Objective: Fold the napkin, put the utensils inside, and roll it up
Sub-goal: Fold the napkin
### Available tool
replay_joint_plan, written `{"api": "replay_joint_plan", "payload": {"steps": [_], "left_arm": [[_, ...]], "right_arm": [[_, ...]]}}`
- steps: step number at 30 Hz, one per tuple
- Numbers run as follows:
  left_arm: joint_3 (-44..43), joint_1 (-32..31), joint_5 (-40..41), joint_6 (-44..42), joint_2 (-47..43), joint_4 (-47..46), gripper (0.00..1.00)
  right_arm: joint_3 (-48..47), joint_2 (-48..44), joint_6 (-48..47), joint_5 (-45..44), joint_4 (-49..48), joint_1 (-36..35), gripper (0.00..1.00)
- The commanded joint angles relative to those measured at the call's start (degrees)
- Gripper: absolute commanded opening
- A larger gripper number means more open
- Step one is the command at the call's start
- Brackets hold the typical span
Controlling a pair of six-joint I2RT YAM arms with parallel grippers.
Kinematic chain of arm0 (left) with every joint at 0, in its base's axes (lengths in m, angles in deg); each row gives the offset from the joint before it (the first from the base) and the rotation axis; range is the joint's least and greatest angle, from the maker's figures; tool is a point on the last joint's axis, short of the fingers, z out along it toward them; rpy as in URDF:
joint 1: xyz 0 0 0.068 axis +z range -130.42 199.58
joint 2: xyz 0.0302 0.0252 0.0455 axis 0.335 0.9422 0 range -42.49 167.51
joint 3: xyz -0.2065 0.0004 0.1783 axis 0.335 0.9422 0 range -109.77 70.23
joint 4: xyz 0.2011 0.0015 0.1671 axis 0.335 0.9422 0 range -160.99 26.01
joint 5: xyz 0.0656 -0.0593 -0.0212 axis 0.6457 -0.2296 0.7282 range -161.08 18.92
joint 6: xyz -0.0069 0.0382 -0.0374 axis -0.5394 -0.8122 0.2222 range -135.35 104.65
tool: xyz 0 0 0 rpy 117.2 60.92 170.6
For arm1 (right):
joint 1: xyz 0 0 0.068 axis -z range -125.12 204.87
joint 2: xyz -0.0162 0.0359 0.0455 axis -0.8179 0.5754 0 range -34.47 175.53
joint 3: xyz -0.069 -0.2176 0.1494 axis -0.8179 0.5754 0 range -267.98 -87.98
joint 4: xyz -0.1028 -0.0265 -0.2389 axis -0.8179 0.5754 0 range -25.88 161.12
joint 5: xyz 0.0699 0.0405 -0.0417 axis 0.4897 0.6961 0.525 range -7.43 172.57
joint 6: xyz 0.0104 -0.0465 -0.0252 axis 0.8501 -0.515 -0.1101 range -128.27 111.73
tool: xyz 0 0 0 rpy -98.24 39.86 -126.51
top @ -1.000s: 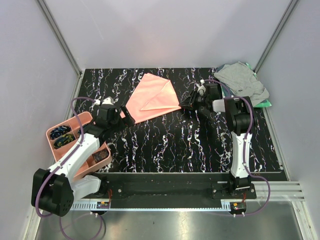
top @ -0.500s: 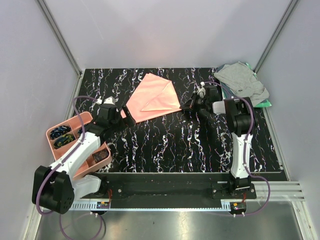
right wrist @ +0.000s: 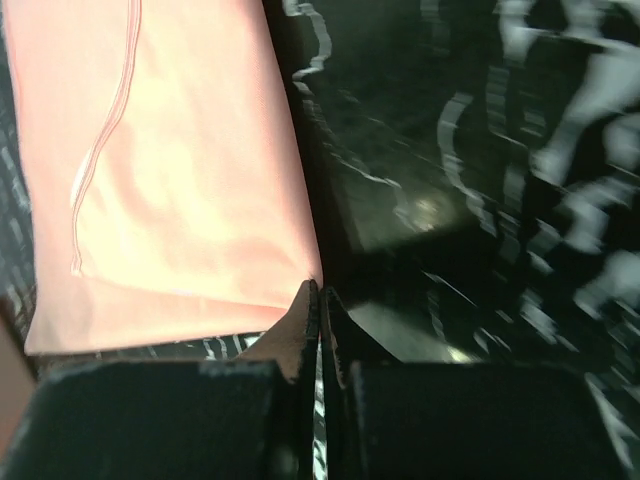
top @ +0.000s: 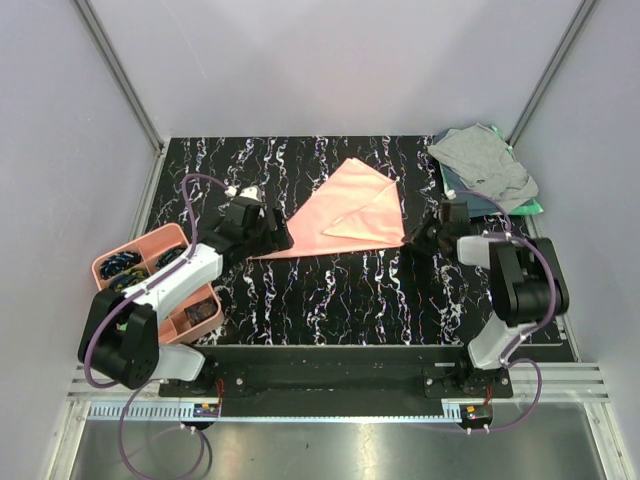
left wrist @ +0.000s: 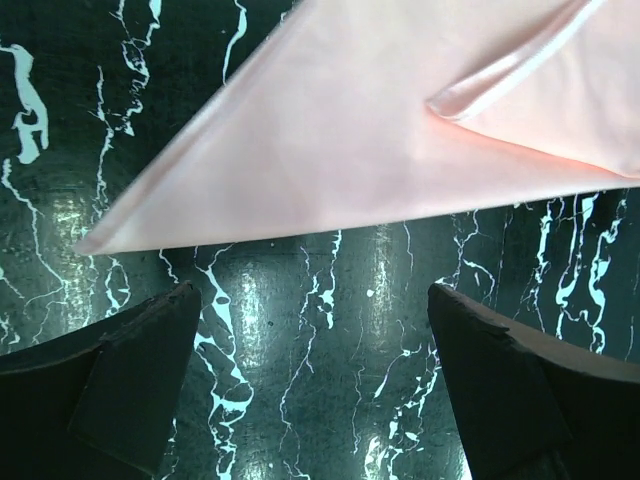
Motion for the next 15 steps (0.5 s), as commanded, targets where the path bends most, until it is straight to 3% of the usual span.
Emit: {"api": "replay_joint_plan", "payload": {"steps": [1, 9, 11, 15], "left_arm": [[-1.7, -0.4, -0.8, 0.0, 1.4, -5.2, 0.99], [3.9, -0.4, 2.7, 3.9, 0.2, -5.6, 0.97], [6.5, -0.5, 4.2, 5.9, -0.7, -5.9, 0.91], [9.5, -0.4, 4.5, 8.8, -1.6, -7.7, 0.79]], "right_arm": [[4.6, -9.4, -1.4, -13.3, 4.1, 1.5, 0.0], [7.5, -12.9, -1.4, -13.9, 6.7, 4.8, 0.01], [7.4, -12.4, -1.1, -13.4, 6.6, 4.7, 0.06], [6.8, -10.4, -1.0, -11.9, 6.5, 4.7, 0.26]]}}
